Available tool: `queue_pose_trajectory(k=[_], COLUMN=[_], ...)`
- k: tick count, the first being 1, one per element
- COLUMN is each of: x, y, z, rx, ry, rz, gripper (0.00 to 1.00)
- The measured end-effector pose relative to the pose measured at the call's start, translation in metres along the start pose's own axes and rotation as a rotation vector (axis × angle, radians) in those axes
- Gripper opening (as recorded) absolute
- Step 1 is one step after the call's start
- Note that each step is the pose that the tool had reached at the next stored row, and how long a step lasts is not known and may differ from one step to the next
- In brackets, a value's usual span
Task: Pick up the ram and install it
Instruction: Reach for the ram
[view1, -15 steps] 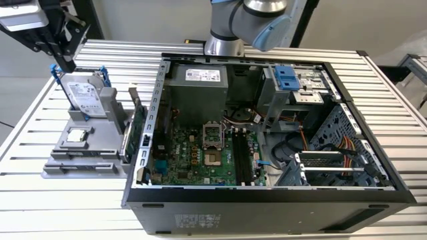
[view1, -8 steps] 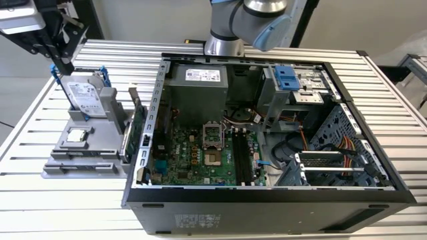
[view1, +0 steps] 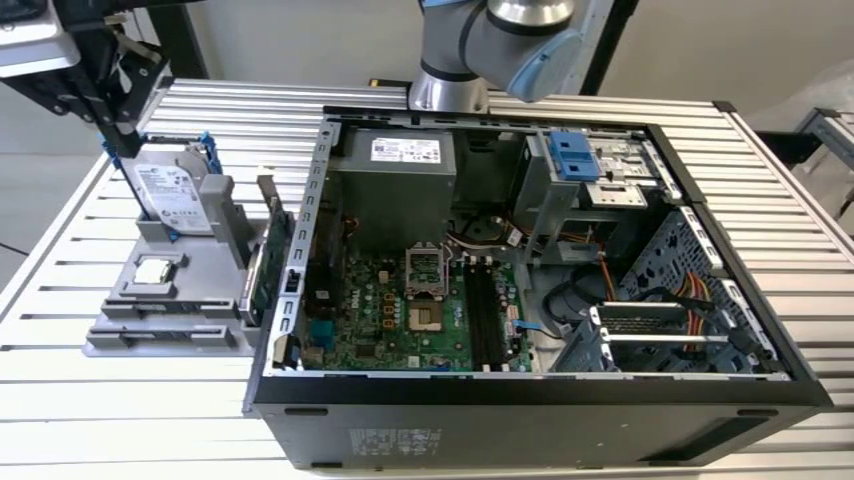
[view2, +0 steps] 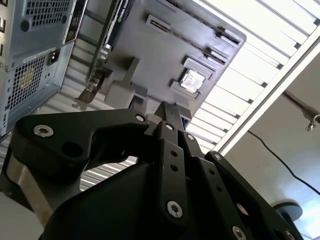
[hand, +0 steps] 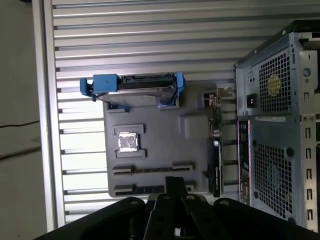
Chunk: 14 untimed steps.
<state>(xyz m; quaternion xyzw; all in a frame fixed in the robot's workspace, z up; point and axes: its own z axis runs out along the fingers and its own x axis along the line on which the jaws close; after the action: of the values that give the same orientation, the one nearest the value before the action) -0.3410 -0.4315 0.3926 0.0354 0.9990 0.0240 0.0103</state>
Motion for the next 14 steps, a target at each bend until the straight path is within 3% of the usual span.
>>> queue_pose_trajectory(k=[14], x=[0.0064], y=[-0.0177], z=[-0.001], rx=[0.0], ry=[0.0], rz=[-0.001], gripper=[0.0])
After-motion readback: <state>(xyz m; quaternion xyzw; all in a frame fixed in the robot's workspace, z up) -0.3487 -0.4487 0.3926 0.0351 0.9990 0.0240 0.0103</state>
